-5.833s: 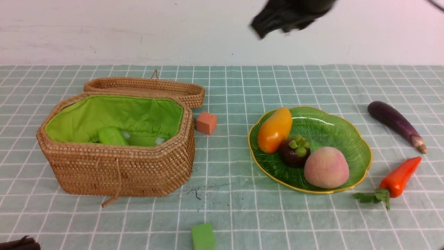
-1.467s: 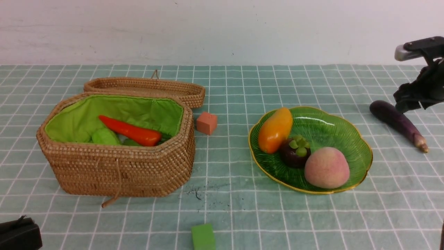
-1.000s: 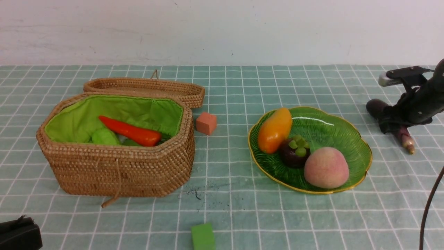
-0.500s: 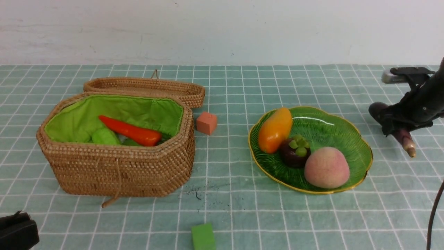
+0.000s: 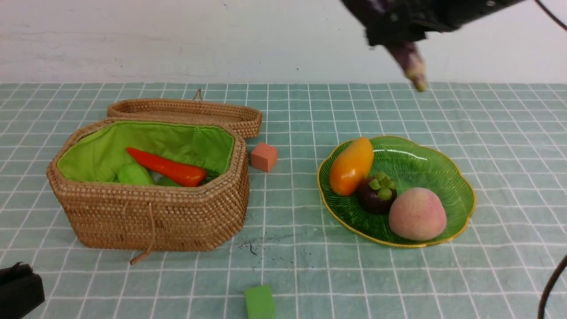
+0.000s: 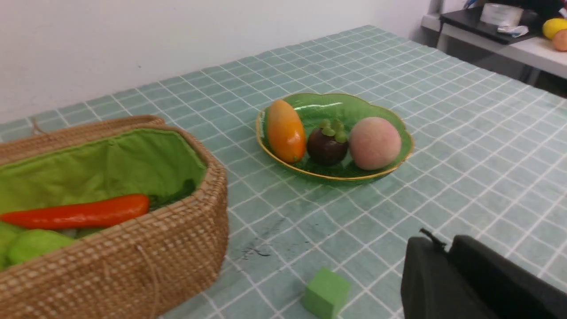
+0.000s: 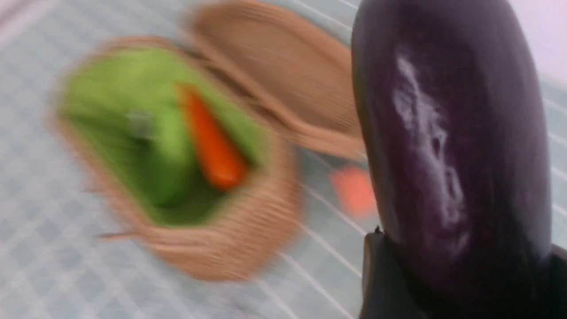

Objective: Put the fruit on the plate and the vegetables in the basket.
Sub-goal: Grab an eggplant with your right arm and place it in the basket on the left.

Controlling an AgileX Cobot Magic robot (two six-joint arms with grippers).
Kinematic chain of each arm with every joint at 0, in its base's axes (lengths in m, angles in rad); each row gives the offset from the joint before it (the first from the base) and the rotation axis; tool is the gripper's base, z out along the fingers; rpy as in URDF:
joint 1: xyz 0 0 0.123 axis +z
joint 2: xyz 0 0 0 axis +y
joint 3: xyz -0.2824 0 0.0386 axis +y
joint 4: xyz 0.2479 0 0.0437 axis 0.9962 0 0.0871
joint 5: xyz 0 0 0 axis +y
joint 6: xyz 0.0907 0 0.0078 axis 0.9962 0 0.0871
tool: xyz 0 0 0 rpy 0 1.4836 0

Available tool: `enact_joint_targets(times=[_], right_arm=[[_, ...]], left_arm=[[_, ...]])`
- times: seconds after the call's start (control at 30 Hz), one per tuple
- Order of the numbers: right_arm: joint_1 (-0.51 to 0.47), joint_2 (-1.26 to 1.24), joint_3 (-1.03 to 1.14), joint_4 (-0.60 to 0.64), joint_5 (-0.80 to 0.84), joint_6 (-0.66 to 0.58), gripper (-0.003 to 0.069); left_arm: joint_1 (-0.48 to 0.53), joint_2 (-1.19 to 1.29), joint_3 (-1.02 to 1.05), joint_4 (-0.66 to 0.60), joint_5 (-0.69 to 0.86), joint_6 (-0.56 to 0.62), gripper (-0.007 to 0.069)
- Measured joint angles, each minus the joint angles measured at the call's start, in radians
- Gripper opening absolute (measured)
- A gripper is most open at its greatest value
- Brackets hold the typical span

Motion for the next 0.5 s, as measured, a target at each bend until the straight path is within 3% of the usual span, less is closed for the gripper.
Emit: enact_joint_targets(times=[0.23,0.5], right_arm=[[0.271,0.077,-0.016,0.106,-0.215,-0.176,0.0349],[0.379,0.243,-0.016,0.148,-0.473,-0.264,0.0349]], left_arm=[[0.000,0.000,0.000,0.015,-0.001,0.000,0.0060],[0.000,0.000,0.000,0.016,-0.001,0.000,0.0060]])
